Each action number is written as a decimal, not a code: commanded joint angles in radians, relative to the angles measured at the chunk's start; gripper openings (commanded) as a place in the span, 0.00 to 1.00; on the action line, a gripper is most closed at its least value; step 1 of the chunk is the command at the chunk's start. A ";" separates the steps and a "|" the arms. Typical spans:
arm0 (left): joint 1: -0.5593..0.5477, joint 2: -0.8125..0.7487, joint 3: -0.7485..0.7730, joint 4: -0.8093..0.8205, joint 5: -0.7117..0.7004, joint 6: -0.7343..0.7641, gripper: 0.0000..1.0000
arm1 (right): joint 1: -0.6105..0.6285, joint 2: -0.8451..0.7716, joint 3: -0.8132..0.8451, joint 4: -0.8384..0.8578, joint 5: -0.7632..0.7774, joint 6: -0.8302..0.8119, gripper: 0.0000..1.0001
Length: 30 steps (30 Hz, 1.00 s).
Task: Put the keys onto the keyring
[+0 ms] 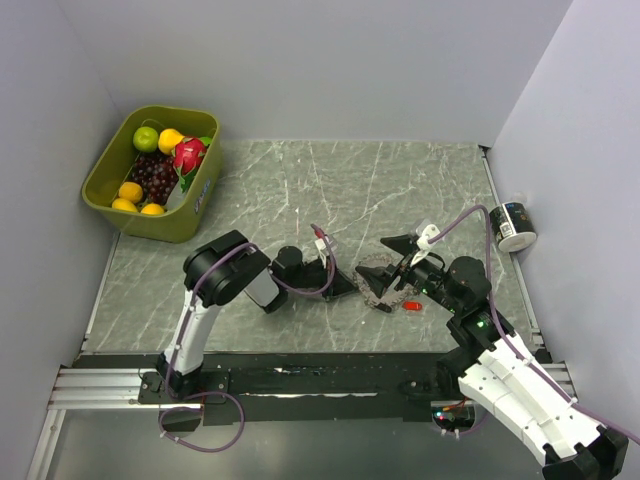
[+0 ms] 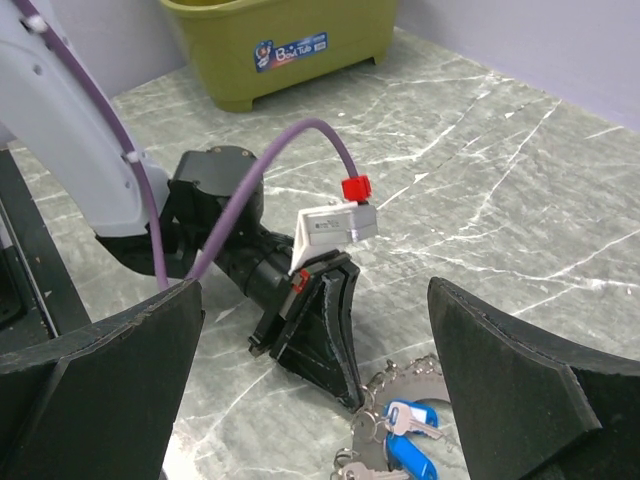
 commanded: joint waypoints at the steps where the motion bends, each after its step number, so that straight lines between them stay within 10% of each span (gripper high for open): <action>1: 0.002 -0.110 -0.008 0.048 -0.014 0.110 0.03 | 0.002 0.007 -0.005 0.051 0.001 0.005 1.00; 7: 0.002 -0.188 -0.003 -0.119 -0.051 0.224 0.13 | 0.002 0.020 -0.005 0.059 -0.009 0.009 1.00; 13: 0.002 -0.240 -0.013 -0.241 -0.137 0.273 0.64 | 0.002 0.023 -0.003 0.065 -0.017 0.013 1.00; 15: 0.000 -0.257 -0.034 -0.213 -0.163 0.274 0.97 | 0.001 0.021 -0.001 0.062 -0.019 0.011 1.00; 30: 0.046 -0.363 -0.120 -0.083 -0.151 0.151 0.96 | 0.002 0.030 -0.005 0.071 -0.028 0.014 1.00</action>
